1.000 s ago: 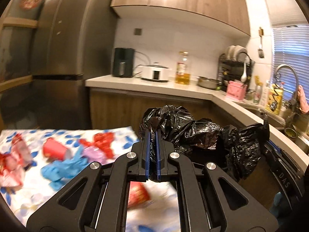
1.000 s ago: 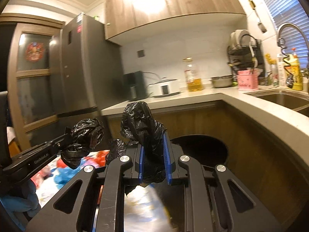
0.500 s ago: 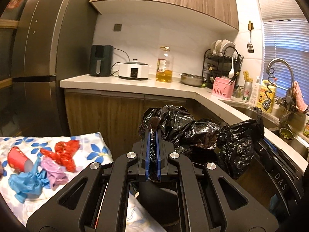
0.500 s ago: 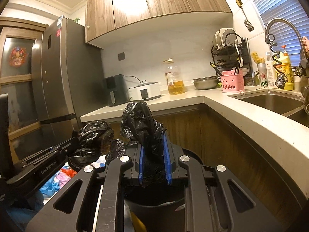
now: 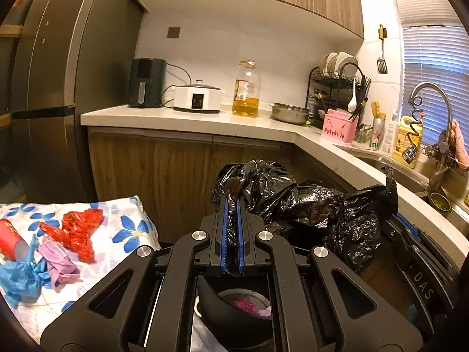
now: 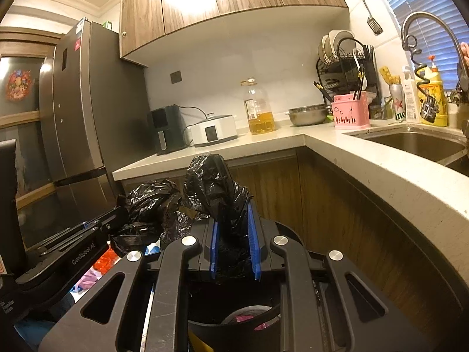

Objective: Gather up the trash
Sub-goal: 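Carry both black bags over the bin and open both tools to drop them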

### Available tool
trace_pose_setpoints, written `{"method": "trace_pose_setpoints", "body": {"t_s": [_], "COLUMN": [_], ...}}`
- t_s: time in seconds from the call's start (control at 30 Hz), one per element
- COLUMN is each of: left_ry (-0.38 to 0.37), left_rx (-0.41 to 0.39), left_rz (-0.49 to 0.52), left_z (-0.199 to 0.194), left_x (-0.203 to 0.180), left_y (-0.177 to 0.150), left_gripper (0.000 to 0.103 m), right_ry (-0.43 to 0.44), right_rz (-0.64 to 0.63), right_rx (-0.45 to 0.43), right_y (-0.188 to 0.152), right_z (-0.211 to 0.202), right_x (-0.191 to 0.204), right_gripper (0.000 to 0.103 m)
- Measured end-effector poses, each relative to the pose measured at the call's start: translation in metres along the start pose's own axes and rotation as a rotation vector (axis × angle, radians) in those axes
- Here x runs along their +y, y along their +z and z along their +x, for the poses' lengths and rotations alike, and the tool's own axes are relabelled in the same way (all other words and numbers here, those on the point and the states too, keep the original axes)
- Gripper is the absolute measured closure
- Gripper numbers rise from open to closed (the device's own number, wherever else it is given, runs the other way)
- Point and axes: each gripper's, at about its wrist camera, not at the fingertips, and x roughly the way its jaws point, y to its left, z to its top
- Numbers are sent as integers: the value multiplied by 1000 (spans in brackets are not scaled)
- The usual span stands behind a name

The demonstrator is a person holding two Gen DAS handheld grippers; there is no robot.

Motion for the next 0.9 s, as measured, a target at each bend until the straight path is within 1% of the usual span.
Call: {"method": "trace_pose_setpoints", "body": {"t_s": [0.4, 0.47, 0.5, 0.6, 0.63, 0.7, 0.73, 0.77, 0.83, 0.9], "left_ry": [-44, -40, -45, -56, -58, -60, -54, -55, -64, -48], "left_rx": [22, 27, 31, 42, 40, 36, 34, 35, 40, 30], "left_rz": [9, 8, 5, -8, -11, -8, -6, -11, -34, -45], "left_z": [18, 20, 21, 24, 24, 23, 23, 23, 22, 19], "left_x": [-5, -4, -3, 0, 0, 0, 0, 2, 5, 9], "left_y": [-5, -5, -6, -7, -8, -9, -9, -9, -9, -8], "left_gripper": [97, 96, 94, 88, 86, 79, 72, 69, 67, 59], "right_ry": [-1, -2, 0, -5, -7, -10, -12, -12, -14, -13], "right_rz": [13, 15, 15, 12, 14, 18, 19, 19, 19, 20], "right_rx": [23, 27, 28, 37, 40, 43, 44, 45, 52, 55], "right_y": [0, -1, -1, -3, -4, -4, -5, -5, -6, -7], "right_z": [16, 19, 20, 24, 25, 27, 27, 27, 29, 29], "right_x": [-4, -4, -5, -5, -6, -8, -9, -10, -11, -11], "right_gripper": [82, 82, 82, 76, 72, 68, 67, 66, 62, 60]}}
